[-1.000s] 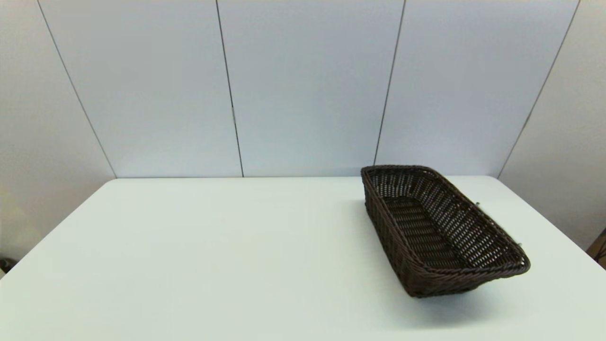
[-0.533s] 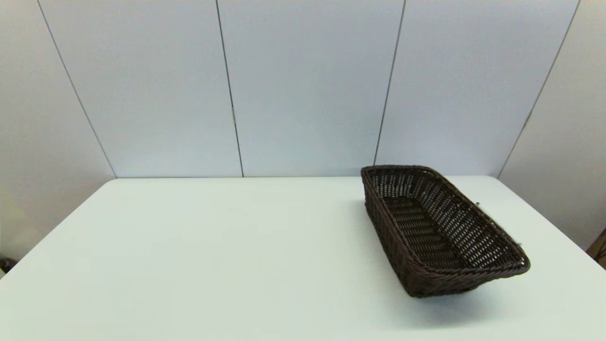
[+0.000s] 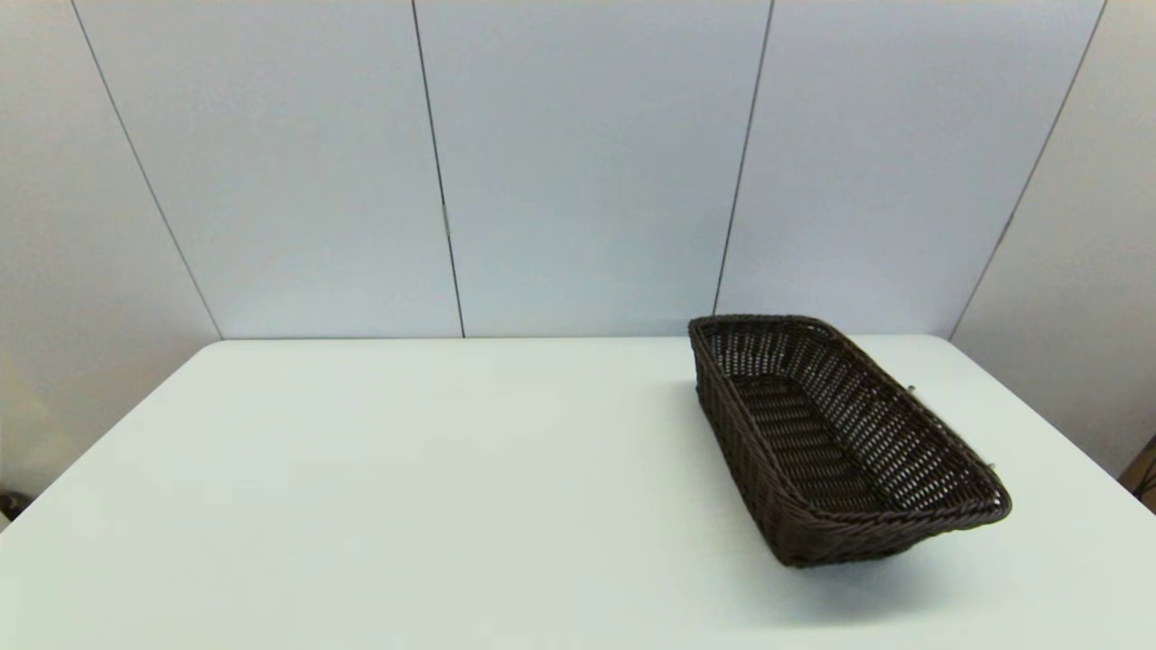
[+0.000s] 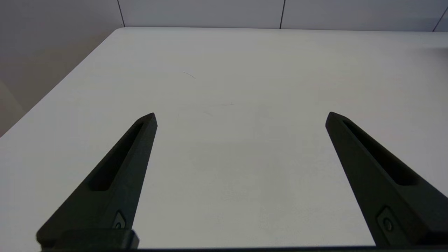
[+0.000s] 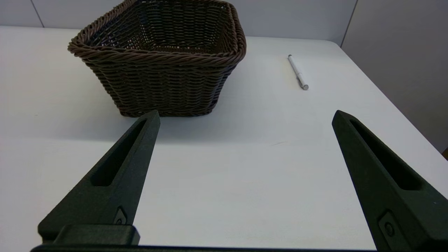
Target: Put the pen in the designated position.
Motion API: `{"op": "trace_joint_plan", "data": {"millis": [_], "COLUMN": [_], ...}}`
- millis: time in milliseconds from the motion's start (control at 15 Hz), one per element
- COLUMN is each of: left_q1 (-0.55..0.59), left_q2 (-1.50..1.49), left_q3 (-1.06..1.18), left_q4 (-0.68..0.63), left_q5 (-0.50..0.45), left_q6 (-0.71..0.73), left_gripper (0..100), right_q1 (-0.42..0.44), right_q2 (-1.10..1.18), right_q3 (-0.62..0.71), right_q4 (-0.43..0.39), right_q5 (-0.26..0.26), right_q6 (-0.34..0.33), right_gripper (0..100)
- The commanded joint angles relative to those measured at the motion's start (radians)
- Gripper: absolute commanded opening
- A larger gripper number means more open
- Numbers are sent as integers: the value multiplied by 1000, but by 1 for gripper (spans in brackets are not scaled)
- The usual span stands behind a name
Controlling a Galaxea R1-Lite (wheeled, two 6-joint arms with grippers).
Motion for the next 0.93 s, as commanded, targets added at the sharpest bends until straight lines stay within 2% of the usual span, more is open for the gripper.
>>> {"op": "trace_joint_plan", "data": {"millis": [67,933], "left_q1": [0,0], "left_q2": [0,0], "left_q3": [0,0], "left_q4": [0,0], "left_q5": [0,0], "left_q6": [0,0], "left_gripper": [100,100], "right_q1": [0,0], "right_q2": [3,3], "right_q3": [0,0], "right_q4": [0,0], "right_q5": [1,1], "right_q6": [-1,-2], "right_gripper": [100,100]}}
